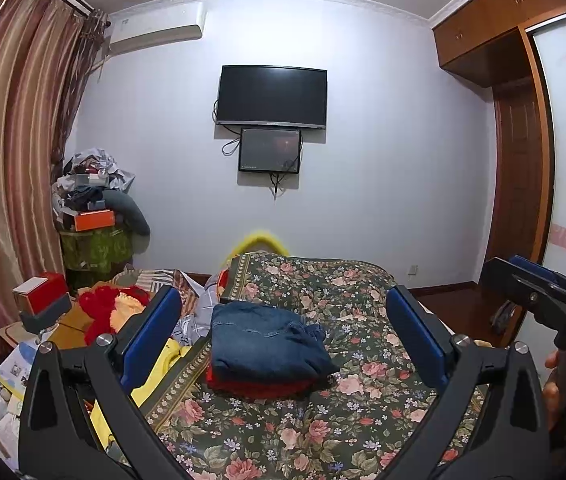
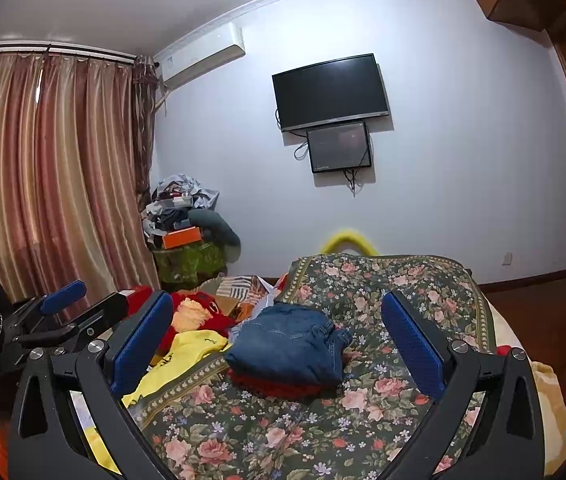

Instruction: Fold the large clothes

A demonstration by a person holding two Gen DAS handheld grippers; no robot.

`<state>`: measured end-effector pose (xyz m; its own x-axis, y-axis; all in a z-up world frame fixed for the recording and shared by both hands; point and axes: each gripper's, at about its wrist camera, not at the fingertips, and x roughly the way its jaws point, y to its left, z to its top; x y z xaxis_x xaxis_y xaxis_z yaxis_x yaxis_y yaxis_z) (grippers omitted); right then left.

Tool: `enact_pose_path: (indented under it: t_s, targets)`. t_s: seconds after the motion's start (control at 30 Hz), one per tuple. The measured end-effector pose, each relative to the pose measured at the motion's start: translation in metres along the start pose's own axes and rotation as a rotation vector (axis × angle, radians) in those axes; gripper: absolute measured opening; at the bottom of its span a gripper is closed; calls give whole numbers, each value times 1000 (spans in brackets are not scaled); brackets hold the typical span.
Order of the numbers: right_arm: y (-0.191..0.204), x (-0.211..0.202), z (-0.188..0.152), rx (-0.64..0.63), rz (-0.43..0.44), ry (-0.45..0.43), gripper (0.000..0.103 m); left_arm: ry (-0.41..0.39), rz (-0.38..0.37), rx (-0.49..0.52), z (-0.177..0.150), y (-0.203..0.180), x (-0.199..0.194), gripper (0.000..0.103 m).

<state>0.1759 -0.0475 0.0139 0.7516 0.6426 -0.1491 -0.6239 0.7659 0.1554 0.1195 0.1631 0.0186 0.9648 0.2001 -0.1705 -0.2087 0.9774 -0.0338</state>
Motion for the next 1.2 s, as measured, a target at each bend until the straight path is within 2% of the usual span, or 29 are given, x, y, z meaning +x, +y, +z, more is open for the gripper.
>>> enact_pose_path:
  t_s: [1.2]
  targets:
    - [-1, -2, 4, -5, -9, 10, 103, 36, -57, -22, 0, 5, 5, 103]
